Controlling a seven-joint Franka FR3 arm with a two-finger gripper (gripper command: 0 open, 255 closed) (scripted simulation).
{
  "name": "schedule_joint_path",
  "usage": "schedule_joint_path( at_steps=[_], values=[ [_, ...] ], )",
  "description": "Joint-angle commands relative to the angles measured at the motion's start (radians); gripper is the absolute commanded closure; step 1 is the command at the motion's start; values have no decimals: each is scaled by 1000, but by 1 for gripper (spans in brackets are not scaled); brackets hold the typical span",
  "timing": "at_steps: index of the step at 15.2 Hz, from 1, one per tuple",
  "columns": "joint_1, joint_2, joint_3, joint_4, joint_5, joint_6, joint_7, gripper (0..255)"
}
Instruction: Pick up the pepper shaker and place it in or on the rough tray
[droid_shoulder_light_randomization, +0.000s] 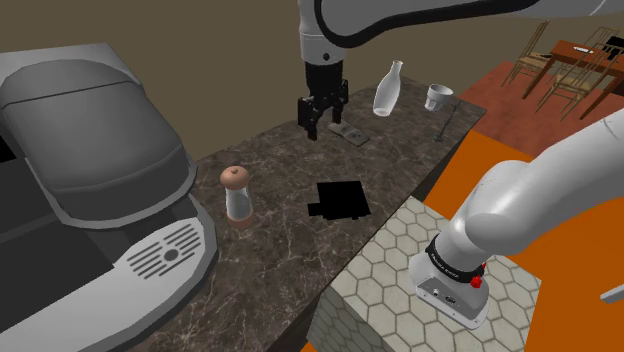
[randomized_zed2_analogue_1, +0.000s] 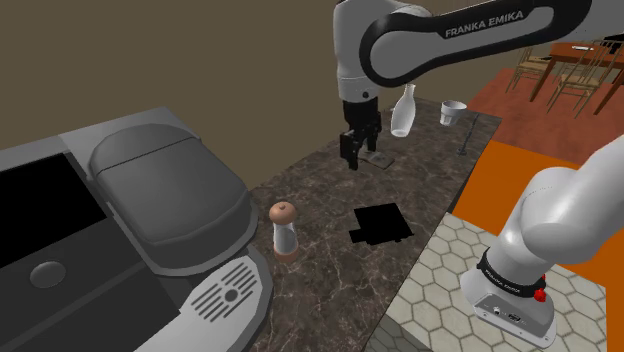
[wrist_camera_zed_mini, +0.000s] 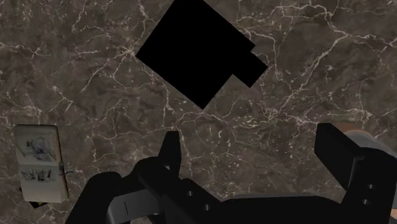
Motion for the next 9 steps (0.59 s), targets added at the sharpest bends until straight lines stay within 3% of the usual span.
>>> schedule_joint_path(
  at_steps=[1,9],
  values=[
    [8,72,25,45,3,23,32,0],
    [55,355,109,267,-23,65,161,0]
  ],
)
